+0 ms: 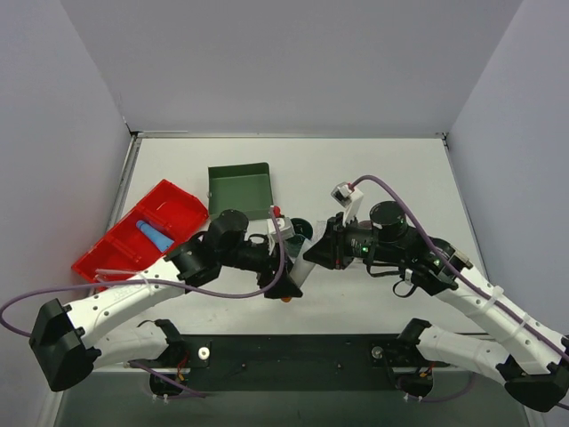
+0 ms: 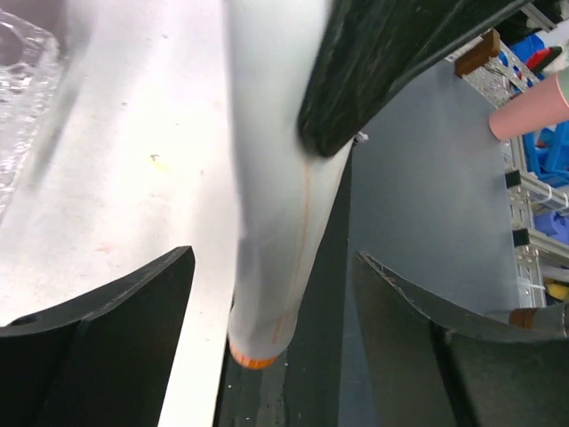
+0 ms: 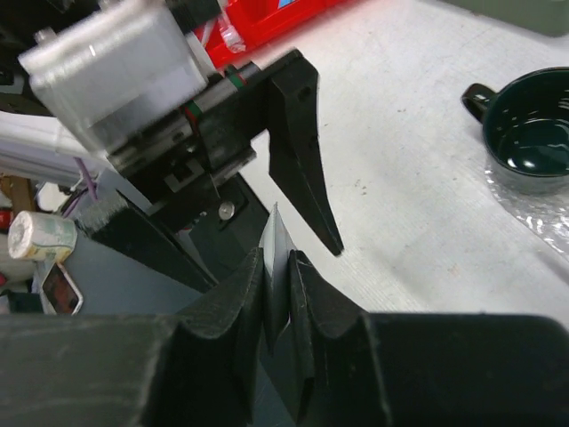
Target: Prepare toiletry sets of a toothbrush and toothpaste on the tray
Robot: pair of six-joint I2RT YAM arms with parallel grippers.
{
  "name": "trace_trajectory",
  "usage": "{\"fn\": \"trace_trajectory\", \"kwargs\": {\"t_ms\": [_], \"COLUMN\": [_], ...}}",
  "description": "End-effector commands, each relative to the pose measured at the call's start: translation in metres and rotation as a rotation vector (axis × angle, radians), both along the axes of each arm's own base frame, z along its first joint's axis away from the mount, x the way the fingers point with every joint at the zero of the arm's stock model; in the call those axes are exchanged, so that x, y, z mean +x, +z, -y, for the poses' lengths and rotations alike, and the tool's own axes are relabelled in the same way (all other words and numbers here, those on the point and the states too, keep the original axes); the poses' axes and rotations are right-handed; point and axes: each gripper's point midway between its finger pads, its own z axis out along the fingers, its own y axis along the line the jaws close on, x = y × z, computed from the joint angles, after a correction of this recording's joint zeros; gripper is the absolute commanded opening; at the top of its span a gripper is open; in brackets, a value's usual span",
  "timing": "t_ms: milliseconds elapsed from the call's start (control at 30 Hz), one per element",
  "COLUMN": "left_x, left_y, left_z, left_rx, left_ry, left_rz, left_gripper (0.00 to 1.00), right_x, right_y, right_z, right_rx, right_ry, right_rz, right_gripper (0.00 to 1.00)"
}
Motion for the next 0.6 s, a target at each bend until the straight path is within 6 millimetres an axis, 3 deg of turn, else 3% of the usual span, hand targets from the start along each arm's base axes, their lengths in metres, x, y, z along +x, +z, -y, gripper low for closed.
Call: {"fn": "trace_trajectory", "kwargs": {"t_ms": [0,33,200,433,567], "left_x": [0.026,0.032,0.080,0.161,0.209], "left_y": [0.042,0.050,0.089,0.140,0.129], "left_z": [-0.009,-0.014,-0.051,-0.080,-0.105], "left_rx": [-0.080,-0.098,-0.184,-0.200,-0.120], "left_ry": [0.077,0.094,0.264,0.650,0.876], "left_rz": [0.116,0.136,0.213,0.350,0.360], "left_gripper": [0.83,0.89,0.90,0.91,0.91], "right_x": [0.010,0.012,0.023,0.063,0.090], "right_y": [0.017,0.014,0.017,0.006,0.009], "right_z": [0.018,0.023,0.047,0.085,0.114], "right_rx": [0.011,-0.014,-0.081,-0.236,-0.356], "right_ry": [-0.075,-0.088,-0.172,-0.368,-0.525], "right_rz": [0.094,0.107,0.192,0.263,0.333], "right_gripper": [0.00,0.00,0.00,0.00,0.00]}}
